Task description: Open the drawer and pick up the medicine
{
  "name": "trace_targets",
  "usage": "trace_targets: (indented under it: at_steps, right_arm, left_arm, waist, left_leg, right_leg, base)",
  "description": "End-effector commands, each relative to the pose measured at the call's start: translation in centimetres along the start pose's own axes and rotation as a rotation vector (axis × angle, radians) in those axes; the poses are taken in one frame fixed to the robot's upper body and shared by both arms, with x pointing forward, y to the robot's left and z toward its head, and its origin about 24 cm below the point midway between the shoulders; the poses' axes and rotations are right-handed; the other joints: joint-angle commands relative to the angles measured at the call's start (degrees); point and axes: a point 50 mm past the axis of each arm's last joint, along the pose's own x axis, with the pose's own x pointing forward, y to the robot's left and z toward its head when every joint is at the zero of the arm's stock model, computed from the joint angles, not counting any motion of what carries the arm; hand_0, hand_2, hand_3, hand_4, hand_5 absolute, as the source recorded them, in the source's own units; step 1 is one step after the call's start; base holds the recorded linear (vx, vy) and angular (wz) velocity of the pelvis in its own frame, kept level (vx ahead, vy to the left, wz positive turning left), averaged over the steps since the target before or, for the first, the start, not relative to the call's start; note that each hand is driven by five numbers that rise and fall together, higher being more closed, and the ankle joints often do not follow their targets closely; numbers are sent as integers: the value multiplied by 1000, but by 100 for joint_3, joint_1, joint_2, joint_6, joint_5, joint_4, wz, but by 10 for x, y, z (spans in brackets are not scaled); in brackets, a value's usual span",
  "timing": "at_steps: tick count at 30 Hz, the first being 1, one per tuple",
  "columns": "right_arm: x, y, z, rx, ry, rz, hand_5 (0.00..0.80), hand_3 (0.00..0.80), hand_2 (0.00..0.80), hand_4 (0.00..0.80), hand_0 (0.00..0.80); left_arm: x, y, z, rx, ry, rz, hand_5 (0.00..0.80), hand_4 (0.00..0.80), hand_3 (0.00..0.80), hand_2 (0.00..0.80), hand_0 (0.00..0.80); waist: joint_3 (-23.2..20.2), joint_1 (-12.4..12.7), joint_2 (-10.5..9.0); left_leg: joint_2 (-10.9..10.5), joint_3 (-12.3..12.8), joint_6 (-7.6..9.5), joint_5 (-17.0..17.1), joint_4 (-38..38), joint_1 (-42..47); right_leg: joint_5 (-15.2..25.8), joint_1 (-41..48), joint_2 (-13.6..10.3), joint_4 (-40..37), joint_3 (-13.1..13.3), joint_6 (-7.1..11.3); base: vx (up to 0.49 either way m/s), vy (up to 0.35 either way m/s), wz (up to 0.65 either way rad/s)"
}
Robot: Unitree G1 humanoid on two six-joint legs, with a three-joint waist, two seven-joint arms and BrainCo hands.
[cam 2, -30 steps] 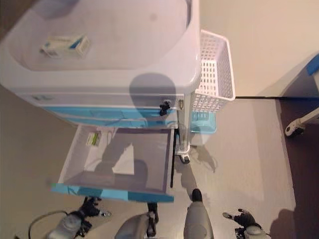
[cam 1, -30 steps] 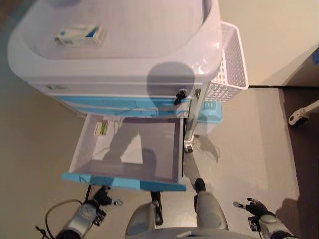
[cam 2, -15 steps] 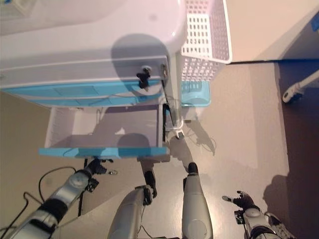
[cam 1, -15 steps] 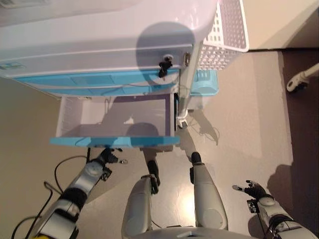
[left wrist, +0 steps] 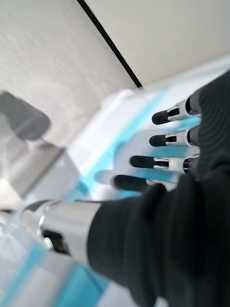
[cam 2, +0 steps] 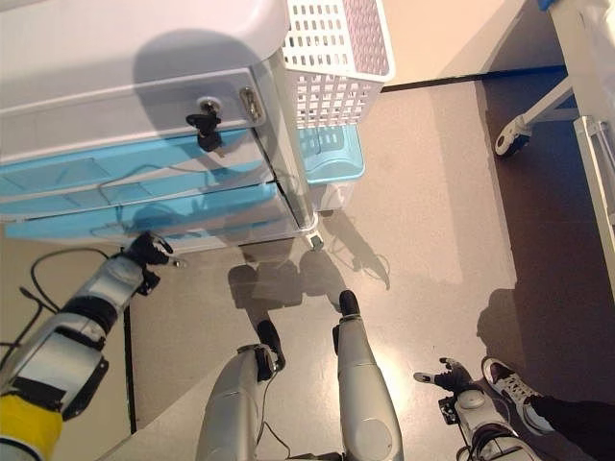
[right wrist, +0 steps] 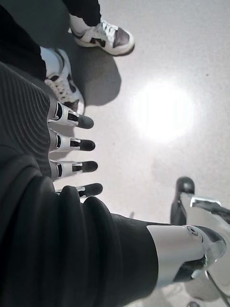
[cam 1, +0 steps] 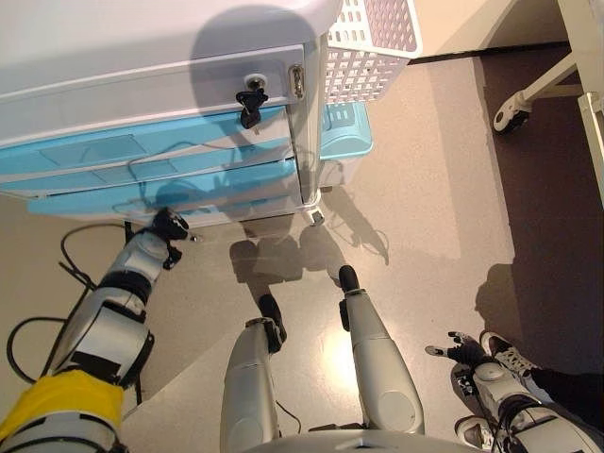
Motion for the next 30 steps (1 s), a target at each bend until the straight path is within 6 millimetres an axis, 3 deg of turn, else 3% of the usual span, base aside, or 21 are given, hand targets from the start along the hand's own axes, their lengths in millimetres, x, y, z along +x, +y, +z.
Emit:
trace_targets:
  at_steps: [1, 4, 8, 15, 18, 19, 24, 27, 29, 30]
  right_arm:
    - [-5, 7, -21, -42, 37, 33, 0, 0, 0, 0, 0]
    - [-6, 11, -21, -56, 37, 56, 0, 0, 0, 0, 0]
    - [-6, 11, -22, -66, 44, 63, 0, 0, 0, 0, 0]
    - [-6, 11, -27, -90, 63, 71, 0, 0, 0, 0, 0]
    - [-7, 11, -31, -105, 83, 73, 0, 0, 0, 0, 0]
    - [-7, 11, -32, -106, 89, 73, 0, 0, 0, 0, 0]
    - [-11, 8, -46, -100, 139, 64, 0, 0, 0, 0, 0]
    - [-13, 8, -54, -94, 164, 59, 0, 0, 0, 0, 0]
    - [-16, 8, -64, -93, 199, 54, 0, 0, 0, 0, 0]
    - [-16, 8, -64, -93, 198, 54, 0, 0, 0, 0, 0]
  left_arm:
    - [-3, 70, 14, -7, -57, 208, 0, 0, 0, 0, 0]
    - [-5, 87, 20, 5, -62, 229, 0, 0, 0, 0, 0]
    - [-7, 94, 19, 23, -52, 234, 0, 0, 0, 0, 0]
    - [-5, 82, 16, -17, -56, 183, 0, 0, 0, 0, 0]
    - [-4, 66, 12, -44, -62, 129, 0, 0, 0, 0, 0]
    - [-3, 59, 9, -68, -66, 104, 0, 0, 0, 0, 0]
    - [-9, 22, -2, -151, -133, -16, 0, 0, 0, 0, 0]
    - [-17, -12, -26, -211, -107, -109, 0, 0, 0, 0, 0]
    - [-30, -50, -66, -296, -3, -191, 0, 0, 0, 0, 0]
    - [-30, -50, -66, -296, -2, -191, 0, 0, 0, 0, 0]
  waist:
    - [-331, -55, -141]
    - [-381, -56, -147]
    - [-426, -61, -143]
    - [-468, -29, -105]
    - [-465, 20, -70]
    - [-493, 42, -89]
    - [-519, 195, 22]
    - [-532, 274, 66]
    - [-615, 351, 90]
    - [-627, 347, 88]
  left_leg:
    - [-388, 274, 522, -605, 190, 266]
    - [-380, 333, 529, -639, 197, 292]
    - [-386, 392, 537, -656, 158, 350]
    - [-408, 386, 532, -605, 5, 501]
    - [-451, 326, 527, -545, -127, 658]
    - [-473, 352, 545, -341, -260, 673]
    - [-620, 43, 468, -152, -729, 1121]
    - [-703, -186, 396, 14, -1058, 1439]
    - [-747, -396, 329, 206, -1442, 1806]
    - [-750, -398, 328, 223, -1458, 1798]
  right_leg:
    - [-251, 259, 27, -170, 105, 110]
    - [-230, 260, 42, -195, 158, 139]
    - [-205, 277, 60, -237, 211, 165]
    - [-167, 414, 18, -344, 215, 179]
    - [-157, 595, -16, -408, 158, 176]
    - [26, 616, -40, -528, 150, 162]
    - [97, 1207, -161, -873, -127, 138]
    - [150, 1648, -219, -1145, -379, 108]
    - [207, 2115, -241, -1456, -596, 71]
    - [221, 2107, -244, -1470, -598, 71]
  base:
    - [16, 34, -5]
    - [23, 40, -3]
    - [17, 42, -9]
    - [4, 12, -6]
    - [-20, -22, 0]
    - [-51, -63, -1]
    - [12, -97, 15]
    - [42, -137, 40]
    - [61, -153, 53]
    - [59, -93, 43]
